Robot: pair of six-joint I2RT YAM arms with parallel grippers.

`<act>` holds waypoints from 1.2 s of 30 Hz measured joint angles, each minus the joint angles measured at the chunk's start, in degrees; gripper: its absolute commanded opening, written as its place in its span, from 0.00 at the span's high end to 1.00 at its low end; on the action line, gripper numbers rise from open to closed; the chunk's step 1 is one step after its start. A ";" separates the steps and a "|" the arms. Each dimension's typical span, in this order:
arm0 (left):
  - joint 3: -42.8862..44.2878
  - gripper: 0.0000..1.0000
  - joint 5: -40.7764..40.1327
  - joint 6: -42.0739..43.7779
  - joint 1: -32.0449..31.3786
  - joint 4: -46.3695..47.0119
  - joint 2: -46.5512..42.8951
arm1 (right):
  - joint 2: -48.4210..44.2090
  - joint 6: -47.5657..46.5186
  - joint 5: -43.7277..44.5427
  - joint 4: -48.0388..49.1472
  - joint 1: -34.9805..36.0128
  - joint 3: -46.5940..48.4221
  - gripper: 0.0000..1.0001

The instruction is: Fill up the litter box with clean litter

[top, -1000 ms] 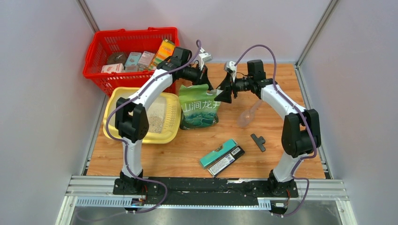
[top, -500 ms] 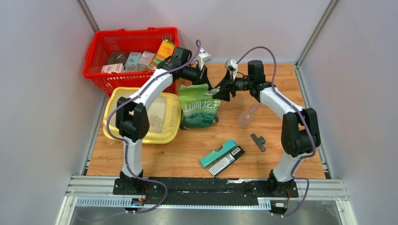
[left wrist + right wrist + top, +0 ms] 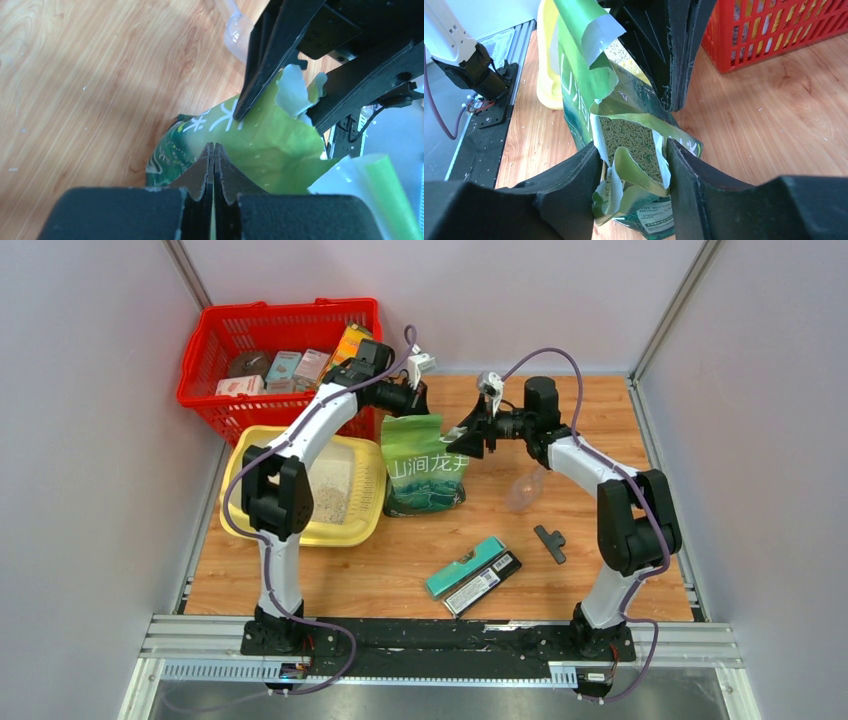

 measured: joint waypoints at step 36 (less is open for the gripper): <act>-3.74 0.97 -4.76 14.75 10.25 -22.12 -10.88 | 2.82 28.96 1.27 26.49 0.76 -6.10 0.59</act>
